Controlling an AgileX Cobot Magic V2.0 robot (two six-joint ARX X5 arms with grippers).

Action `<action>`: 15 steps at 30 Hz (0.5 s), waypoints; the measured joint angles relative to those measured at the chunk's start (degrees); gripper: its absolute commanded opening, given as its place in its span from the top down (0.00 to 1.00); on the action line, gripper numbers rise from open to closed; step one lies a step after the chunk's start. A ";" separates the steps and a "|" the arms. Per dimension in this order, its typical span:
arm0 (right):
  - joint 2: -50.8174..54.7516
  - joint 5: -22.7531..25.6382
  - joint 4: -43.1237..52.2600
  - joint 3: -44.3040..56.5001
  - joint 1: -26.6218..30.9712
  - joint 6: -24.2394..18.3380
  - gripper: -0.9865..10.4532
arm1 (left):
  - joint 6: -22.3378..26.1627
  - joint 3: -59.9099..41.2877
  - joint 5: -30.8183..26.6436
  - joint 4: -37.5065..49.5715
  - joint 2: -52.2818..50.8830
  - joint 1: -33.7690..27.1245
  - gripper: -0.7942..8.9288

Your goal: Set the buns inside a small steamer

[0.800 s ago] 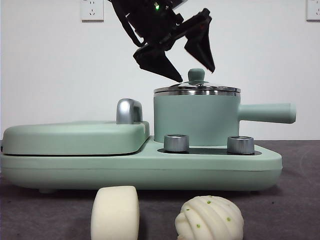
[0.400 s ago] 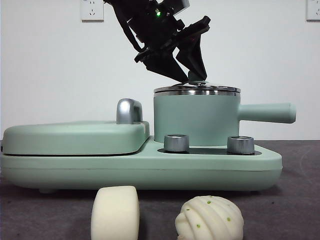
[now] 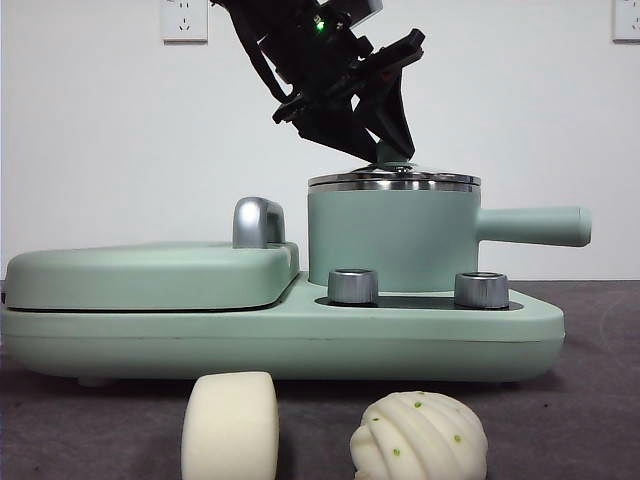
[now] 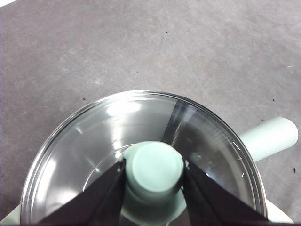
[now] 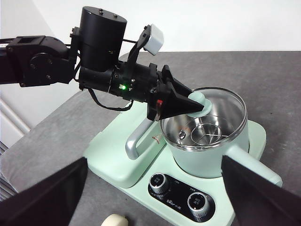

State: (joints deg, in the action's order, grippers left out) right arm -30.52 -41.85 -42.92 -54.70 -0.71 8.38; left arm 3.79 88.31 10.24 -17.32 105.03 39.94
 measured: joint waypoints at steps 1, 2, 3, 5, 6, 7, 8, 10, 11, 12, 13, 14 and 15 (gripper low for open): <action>0.00 0.00 0.00 0.00 0.00 0.00 0.52 | 0.02 0.00 0.00 0.00 0.00 0.00 0.76; 0.00 0.00 -0.02 0.00 0.00 0.00 0.52 | 0.02 -0.02 0.02 0.00 0.00 0.00 0.81; 0.00 0.00 -0.07 0.00 0.00 0.00 0.52 | 0.02 0.00 0.02 0.04 0.02 0.00 0.86; 0.00 0.00 -0.17 0.00 0.00 0.00 0.52 | 0.07 0.00 0.00 0.15 0.02 0.00 0.91; 0.00 0.00 -0.20 0.00 0.00 0.00 0.52 | 0.09 0.00 0.00 0.24 0.00 0.00 0.91; 0.00 0.00 -0.24 0.00 0.00 0.00 0.52 | 0.09 0.00 0.00 0.24 0.02 0.00 0.91; 0.00 0.00 -0.31 0.00 0.00 0.00 0.52 | 0.07 0.00 0.00 0.24 0.02 0.00 0.91; 0.00 0.00 -0.66 0.00 0.00 0.00 0.52 | -0.26 0.00 0.02 0.24 0.02 0.00 0.91; 0.00 0.00 -0.70 0.00 0.00 0.00 0.52 | -0.44 0.02 0.00 0.22 0.02 0.00 0.91; -0.02 0.00 -0.70 0.00 0.00 0.00 0.52 | -0.74 0.02 0.00 0.22 0.00 0.02 0.91; 0.00 0.00 -0.70 0.00 0.00 0.00 0.52 | -1.03 0.02 0.00 0.22 0.00 0.02 0.91; 0.00 0.00 -0.70 0.00 0.00 0.00 0.52 | -1.25 0.02 -0.02 0.22 -0.02 0.02 0.91; 0.00 0.00 -0.70 0.00 0.00 0.00 0.52 | -1.55 0.02 -0.04 0.20 -0.13 0.04 0.91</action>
State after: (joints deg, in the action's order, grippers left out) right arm -30.52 -41.85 -43.62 -54.70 -0.71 8.38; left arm 2.24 88.33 10.20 -17.12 104.90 39.99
